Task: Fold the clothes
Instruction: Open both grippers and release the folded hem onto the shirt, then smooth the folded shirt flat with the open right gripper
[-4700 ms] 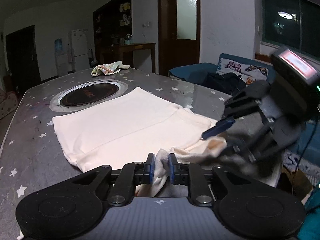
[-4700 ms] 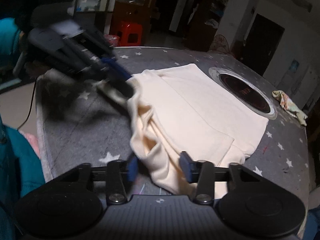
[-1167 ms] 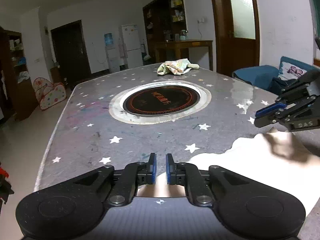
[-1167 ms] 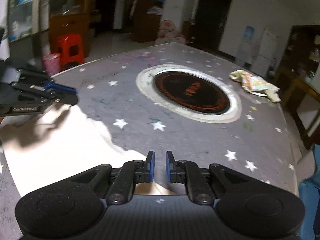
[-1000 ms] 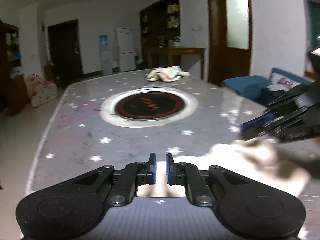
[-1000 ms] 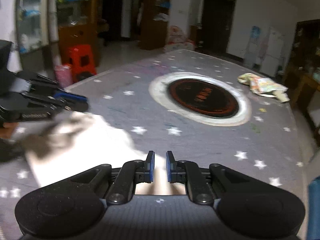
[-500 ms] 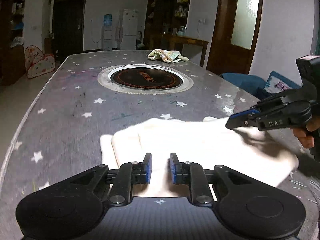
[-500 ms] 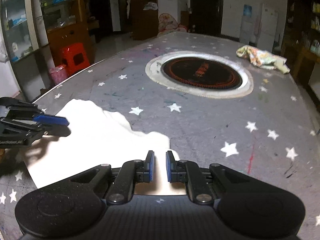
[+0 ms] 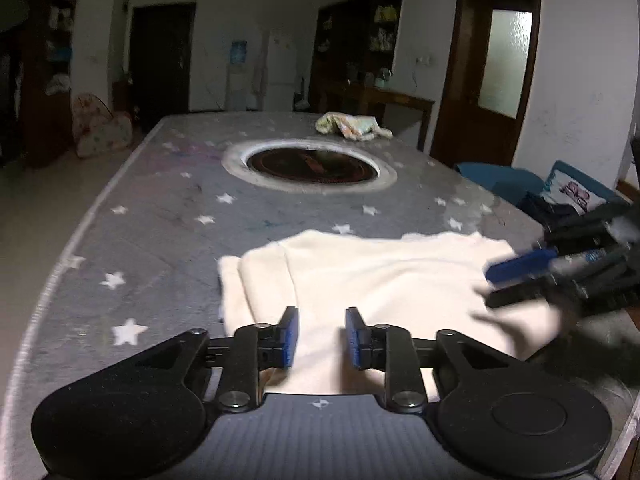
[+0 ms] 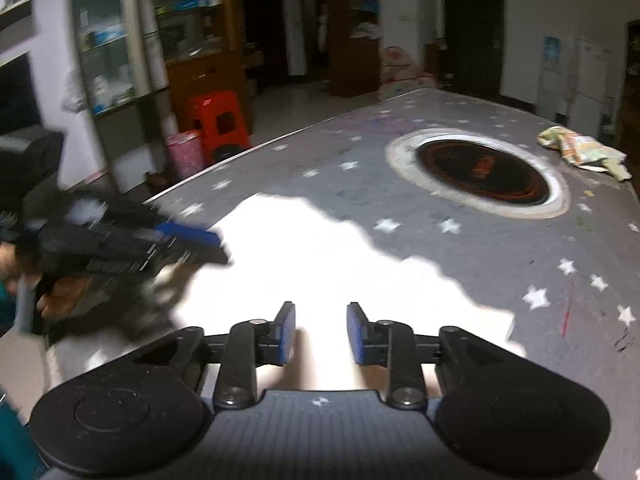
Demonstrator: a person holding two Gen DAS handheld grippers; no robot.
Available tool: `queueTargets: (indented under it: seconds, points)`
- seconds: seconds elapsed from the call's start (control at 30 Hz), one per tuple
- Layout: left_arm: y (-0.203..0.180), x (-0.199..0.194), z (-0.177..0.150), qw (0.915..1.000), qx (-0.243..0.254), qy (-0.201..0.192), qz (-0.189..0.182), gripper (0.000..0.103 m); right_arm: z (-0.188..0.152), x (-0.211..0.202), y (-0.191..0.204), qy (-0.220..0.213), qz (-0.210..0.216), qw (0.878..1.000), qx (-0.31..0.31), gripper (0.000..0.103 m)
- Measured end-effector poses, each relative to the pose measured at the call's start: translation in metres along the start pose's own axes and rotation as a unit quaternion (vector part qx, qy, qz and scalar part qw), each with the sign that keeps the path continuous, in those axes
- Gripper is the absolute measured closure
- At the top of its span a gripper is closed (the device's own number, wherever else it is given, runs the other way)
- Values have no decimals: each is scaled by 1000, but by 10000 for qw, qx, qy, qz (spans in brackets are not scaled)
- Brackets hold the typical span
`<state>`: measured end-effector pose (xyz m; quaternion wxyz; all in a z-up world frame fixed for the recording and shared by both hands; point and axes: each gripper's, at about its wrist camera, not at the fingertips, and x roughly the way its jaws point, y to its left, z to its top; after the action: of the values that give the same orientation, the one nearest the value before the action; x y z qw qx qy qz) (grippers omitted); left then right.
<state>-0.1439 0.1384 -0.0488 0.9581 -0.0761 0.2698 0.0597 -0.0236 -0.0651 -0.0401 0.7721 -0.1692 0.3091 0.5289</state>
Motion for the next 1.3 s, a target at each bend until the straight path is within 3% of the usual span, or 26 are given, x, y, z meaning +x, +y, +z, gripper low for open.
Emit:
queueTargets:
  seconds: [0.23, 0.4, 0.53, 0.63, 0.73, 0.87, 0.93, 1.2, 1.3]
  points:
    - [-7, -13, -22, 9998, 52, 205, 2, 73, -35, -12, 8, 255, 145, 9995, 81, 72]
    - [-16, -27, -27, 9987, 335, 363, -118, 72, -43, -25, 10, 308, 259, 9989, 229, 72]
    - [-17, -36, -17, 9988, 411, 268, -61, 72, -38, -37, 8, 333, 434, 9981, 289, 72]
    - [-27, -38, -5, 9981, 485, -25, -368, 72, -22, -42, 2, 142, 464, 9985, 271, 72]
    - [-47, -25, -4, 9949, 652, -23, -773, 72, 1, -39, -4, -53, 319, 9994, 98, 73]
    - [-69, -5, -13, 9898, 804, 177, -1162, 72, 26, -14, -14, -23, 174, 9998, 74, 73]
    - [-74, 0, -18, 9878, 813, 269, -1304, 72, 32, 3, -15, 97, 148, 9998, 87, 79]
    - [-72, 5, -31, 9846, 643, 447, -1563, 71, 30, 68, -24, 406, 3, 9983, 417, 97]
    - [-71, 4, -33, 9842, 552, 435, -1626, 70, 35, 72, -28, 319, -17, 9980, 549, 97]
